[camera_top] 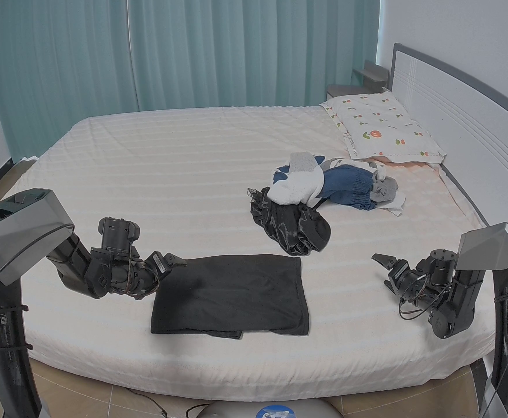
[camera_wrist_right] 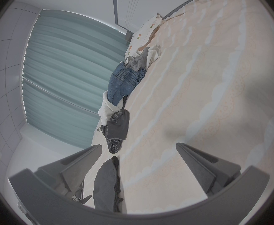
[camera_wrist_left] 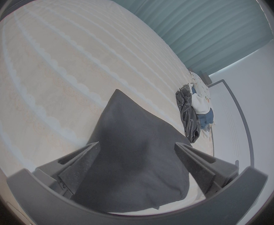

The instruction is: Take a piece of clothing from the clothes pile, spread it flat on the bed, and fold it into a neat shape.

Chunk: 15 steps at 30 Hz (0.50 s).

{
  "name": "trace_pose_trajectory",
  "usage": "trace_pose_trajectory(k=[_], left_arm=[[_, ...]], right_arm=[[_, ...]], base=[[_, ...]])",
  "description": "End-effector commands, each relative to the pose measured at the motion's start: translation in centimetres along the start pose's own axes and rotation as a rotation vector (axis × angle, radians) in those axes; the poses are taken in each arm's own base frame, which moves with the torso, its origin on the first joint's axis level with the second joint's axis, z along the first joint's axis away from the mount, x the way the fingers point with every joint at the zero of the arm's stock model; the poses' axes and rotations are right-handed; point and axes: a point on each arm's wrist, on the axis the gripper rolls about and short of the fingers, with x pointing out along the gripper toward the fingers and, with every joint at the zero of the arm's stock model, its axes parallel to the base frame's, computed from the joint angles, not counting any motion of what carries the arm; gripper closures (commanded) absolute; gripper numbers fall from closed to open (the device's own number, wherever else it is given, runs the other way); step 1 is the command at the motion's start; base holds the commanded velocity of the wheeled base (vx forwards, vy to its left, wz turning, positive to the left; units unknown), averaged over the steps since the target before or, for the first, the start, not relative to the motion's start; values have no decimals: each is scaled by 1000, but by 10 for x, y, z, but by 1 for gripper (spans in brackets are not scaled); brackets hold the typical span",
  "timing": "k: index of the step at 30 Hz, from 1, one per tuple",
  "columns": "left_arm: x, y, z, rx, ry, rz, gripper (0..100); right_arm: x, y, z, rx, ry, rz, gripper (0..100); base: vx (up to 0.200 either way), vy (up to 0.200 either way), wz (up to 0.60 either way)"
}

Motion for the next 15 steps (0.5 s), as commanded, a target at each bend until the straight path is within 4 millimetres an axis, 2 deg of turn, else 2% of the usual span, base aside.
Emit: trace_pose_trajectory(k=[1, 8, 15], left_arm=[[10, 15, -2, 16, 2, 22, 0], [21, 25, -8, 91, -30, -7, 0], [23, 27, -11, 117, -30, -4, 0]], right_arm=[[0, 1, 0, -2, -4, 8, 0], [0, 1, 0, -3, -4, 8, 0], [0, 1, 0, -3, -4, 8, 0]], base=[[0, 0, 0], [0, 0, 0], [0, 0, 0]])
